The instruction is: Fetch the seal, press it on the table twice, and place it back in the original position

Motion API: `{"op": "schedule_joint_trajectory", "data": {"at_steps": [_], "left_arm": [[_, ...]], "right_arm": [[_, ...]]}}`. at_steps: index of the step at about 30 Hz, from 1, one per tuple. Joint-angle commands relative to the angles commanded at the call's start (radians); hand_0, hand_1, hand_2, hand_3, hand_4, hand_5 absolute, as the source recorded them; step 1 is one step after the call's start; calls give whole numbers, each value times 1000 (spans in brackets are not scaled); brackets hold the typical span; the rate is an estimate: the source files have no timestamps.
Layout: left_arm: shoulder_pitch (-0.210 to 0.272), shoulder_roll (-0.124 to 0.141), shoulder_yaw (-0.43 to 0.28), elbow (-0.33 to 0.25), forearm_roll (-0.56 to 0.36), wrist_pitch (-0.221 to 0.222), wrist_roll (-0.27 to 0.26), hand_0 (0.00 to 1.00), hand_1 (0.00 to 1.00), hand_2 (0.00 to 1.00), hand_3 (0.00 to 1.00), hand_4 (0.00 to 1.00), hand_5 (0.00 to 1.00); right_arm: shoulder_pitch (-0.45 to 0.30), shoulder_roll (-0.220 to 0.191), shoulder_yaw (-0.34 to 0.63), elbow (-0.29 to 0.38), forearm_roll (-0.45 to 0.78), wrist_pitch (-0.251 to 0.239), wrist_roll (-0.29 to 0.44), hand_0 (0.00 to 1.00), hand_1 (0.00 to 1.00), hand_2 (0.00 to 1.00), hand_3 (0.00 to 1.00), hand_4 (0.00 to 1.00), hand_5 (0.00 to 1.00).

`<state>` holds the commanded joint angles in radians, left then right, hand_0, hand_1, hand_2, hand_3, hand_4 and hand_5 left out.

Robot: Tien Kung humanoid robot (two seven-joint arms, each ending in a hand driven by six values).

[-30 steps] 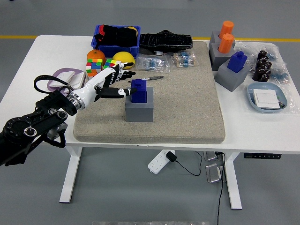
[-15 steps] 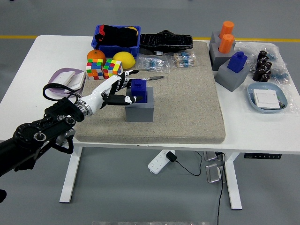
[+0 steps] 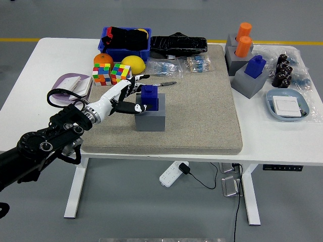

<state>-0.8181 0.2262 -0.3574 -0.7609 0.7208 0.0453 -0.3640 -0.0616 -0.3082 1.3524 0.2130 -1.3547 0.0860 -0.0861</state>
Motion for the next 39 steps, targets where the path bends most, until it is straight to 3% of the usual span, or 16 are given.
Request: {"op": "schedule_joint_trajectory", "data": {"at_steps": [3,14,15,20,21,39], "left_arm": [[0,-2,0,2,-2,4,0,870,758,696,944,739,2],[-6,-10,6,14,-5,6,4,864,746,676,935,725,2],[-7,-10,6,15,-2,6,4,814,628,585,931,686,2],[-8,-12,5,16,1,14,-1,814,628,585,931,686,2],[-8,-12,5,17,1,17,-4,807,554,534,923,651,2],[-7,-17,-7,14,-9,35,-14,801,507,493,916,647,2]], "right_arm": [[0,0,0,0,-1,0,0,757,672,666,615,760,494],[0,2,5,-1,-2,0,0,757,672,666,615,760,494],[0,2,5,-1,-2,0,0,757,672,666,614,760,494],[-1,3,5,-1,-2,0,0,757,672,666,614,760,494],[-1,4,5,-1,-2,0,0,757,672,666,614,760,495],[-3,6,10,-1,-3,0,1,757,672,666,615,760,493]]}}
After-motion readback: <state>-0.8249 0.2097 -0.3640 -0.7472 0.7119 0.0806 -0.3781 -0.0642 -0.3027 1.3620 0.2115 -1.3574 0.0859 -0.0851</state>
